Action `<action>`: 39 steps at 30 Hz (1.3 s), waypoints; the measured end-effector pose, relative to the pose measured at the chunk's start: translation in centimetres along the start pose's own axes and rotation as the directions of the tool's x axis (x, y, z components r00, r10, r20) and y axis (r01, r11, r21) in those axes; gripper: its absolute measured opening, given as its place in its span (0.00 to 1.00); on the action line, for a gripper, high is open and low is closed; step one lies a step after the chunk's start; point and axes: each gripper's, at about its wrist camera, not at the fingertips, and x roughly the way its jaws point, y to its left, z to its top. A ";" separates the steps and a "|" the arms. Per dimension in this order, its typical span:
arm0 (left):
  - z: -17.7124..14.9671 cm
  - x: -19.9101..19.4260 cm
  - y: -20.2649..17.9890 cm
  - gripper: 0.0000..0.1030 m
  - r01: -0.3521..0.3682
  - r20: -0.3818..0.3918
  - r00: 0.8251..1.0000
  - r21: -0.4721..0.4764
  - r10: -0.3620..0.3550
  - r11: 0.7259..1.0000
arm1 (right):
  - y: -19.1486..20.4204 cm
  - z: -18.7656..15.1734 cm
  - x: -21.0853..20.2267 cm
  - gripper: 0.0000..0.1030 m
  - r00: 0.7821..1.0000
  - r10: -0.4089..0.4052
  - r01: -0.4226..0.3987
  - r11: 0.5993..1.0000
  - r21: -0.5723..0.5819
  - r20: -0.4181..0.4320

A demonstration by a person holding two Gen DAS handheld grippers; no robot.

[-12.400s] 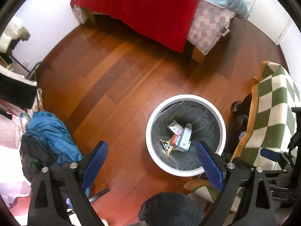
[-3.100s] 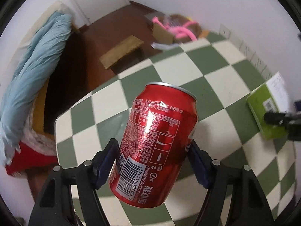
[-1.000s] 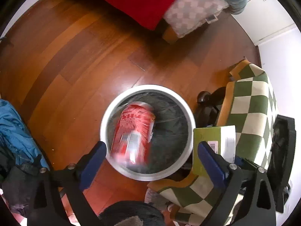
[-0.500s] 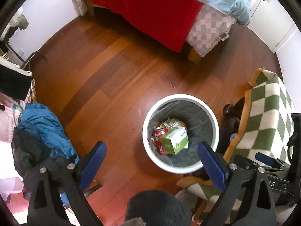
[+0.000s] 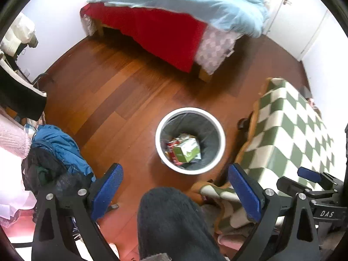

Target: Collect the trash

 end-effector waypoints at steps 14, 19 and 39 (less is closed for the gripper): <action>-1.3 -11.8 -2.4 0.96 0.170 0.103 0.979 0.050 -0.175 0.984 | 3.1 -2.2 -13.9 1.00 0.980 0.167 -0.157 0.983 -0.100 0.109; -1.5 -14.9 -2.7 0.96 0.204 0.147 0.967 0.053 -0.209 0.978 | 4.4 -2.5 -17.3 1.00 0.968 0.216 -0.199 0.971 -0.135 0.127; -2.4 -18.8 -2.5 0.96 0.251 0.196 0.946 0.063 -0.258 0.966 | 5.9 -2.4 -19.9 1.00 0.957 0.272 -0.251 0.950 -0.184 0.099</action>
